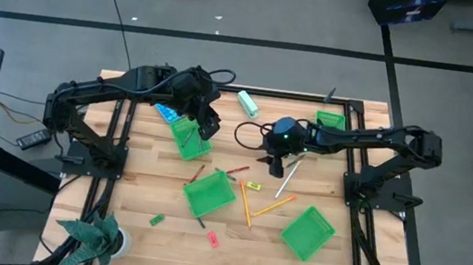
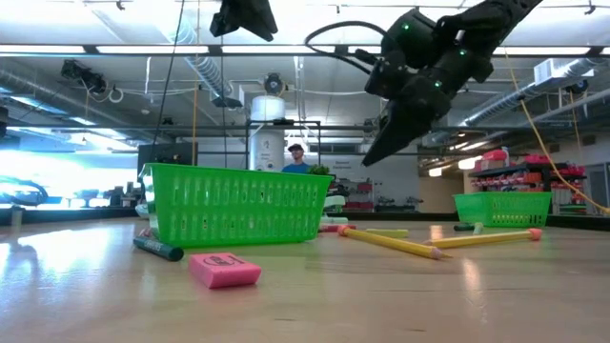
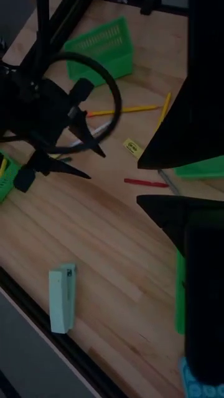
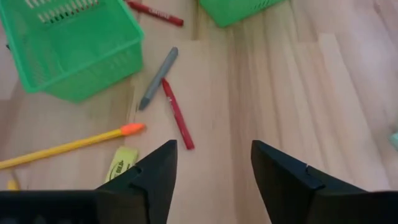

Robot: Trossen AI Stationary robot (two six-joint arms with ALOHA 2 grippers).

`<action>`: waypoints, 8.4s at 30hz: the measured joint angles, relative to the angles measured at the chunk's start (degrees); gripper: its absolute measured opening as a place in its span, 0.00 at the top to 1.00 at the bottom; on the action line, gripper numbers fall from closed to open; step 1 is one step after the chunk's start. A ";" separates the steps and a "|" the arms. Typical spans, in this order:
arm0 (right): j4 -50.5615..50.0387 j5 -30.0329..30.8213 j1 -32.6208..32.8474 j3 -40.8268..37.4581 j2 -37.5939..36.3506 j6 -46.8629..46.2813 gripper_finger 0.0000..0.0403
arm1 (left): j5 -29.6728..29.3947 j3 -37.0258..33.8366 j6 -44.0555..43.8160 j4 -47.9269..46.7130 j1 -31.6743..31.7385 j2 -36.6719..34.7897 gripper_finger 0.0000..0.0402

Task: Sort crayons/erasers/pens/pencils in bins
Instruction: Put the top right red crayon into the top left green bin

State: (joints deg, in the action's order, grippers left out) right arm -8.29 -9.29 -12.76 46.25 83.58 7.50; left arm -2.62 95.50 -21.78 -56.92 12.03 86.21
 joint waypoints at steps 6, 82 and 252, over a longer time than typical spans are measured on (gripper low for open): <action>-2.68 1.93 0.22 1.79 -0.96 -4.74 0.48 | 0.01 0.00 -2.14 -4.58 -0.10 0.00 0.79; -32.10 5.00 -5.85 3.25 -28.89 -35.42 0.48 | 13.32 0.00 8.83 18.33 -0.78 30.90 0.73; -35.35 3.68 -5.92 3.25 -34.36 -35.40 0.48 | -6.70 -2.37 -0.57 -10.05 8.00 21.09 0.94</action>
State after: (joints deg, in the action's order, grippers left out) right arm -43.64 -5.61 -18.68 49.50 49.21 -27.90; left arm -9.32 93.14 -22.35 -66.97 20.03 107.31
